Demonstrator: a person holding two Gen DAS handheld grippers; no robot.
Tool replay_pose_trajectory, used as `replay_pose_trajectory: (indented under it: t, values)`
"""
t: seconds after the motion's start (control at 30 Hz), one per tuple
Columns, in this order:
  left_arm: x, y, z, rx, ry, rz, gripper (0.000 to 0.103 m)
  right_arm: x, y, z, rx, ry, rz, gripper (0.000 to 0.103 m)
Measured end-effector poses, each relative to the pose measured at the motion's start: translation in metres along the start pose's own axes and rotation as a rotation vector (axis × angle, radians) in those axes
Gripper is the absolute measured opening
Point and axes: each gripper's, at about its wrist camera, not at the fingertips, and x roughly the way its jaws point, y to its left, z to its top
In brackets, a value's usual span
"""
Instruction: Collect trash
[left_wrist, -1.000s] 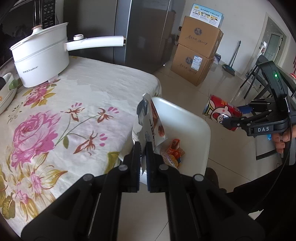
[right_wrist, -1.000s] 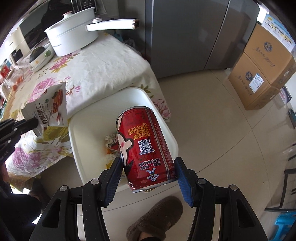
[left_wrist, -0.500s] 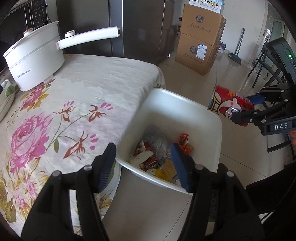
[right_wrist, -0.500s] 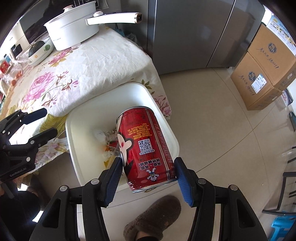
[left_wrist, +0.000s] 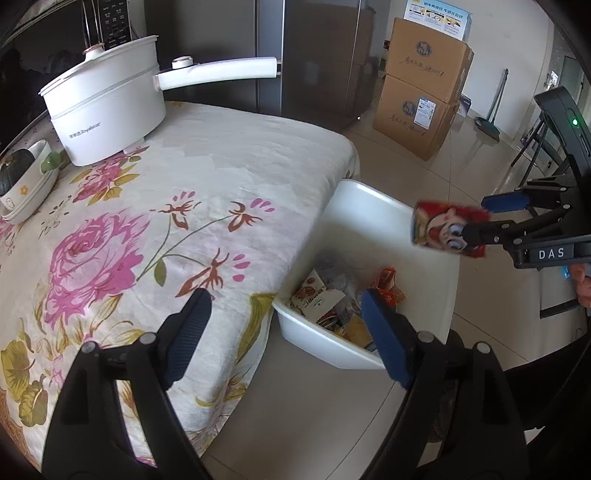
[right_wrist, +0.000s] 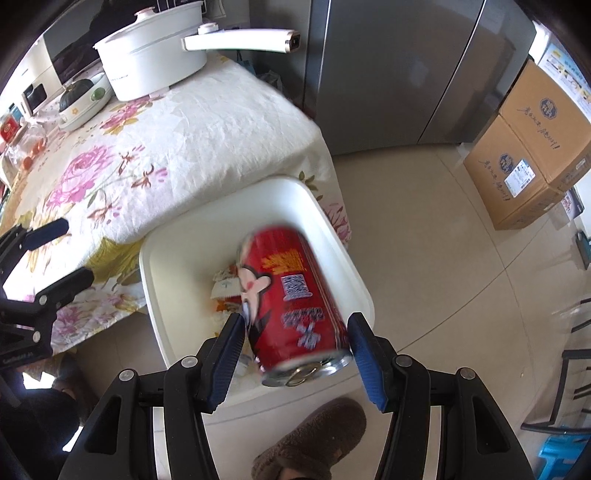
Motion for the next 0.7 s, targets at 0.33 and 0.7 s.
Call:
replay_pose_trajectory:
  t: [0.33,0.7]
  values:
    - [-0.021,0.014,-0.005,-0.019,-0.014,0.060,0.101,-0.012,0.021,0.009,-0.009,-0.041,-0.007,0.080]
    - [-0.071,0.046,-0.014,-0.088,-0.085,0.166,0.102,-0.052,0.059,0.005,-0.022,-0.184,-0.093,0.085]
